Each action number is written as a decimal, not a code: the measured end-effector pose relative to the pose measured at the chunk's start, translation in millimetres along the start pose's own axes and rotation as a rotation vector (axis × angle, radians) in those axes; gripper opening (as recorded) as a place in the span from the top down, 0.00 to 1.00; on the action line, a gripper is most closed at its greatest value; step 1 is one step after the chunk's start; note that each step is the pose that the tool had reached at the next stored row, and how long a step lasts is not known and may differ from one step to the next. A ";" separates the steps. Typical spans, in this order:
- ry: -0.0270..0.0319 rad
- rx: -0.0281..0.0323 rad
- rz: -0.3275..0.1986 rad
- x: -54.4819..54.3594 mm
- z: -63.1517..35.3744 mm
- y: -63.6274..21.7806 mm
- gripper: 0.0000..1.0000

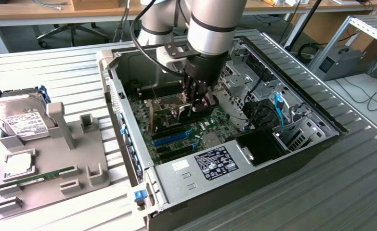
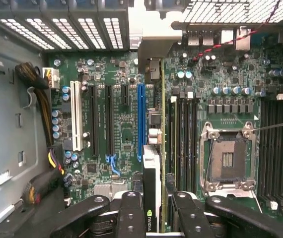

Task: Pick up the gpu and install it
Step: 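Insert the gpu into the slot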

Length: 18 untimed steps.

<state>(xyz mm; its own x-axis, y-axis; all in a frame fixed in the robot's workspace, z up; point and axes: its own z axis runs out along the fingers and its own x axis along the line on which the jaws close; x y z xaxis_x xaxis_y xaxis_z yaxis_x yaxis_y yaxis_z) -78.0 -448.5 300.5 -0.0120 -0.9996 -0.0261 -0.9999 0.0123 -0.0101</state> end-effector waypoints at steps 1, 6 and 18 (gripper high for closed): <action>0.0000 0.0000 0.000 0.0 0.0 0.9 0.73; 0.0001 -0.0001 0.000 2.9 -0.1 2.7 0.73; 0.0000 0.0025 -0.001 4.9 9.8 6.5 0.73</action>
<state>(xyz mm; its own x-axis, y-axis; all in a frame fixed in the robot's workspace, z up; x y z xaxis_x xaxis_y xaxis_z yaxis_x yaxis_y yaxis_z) -84.5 -453.1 290.5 -0.0106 -0.9996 -0.0261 -0.9999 0.0109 -0.0126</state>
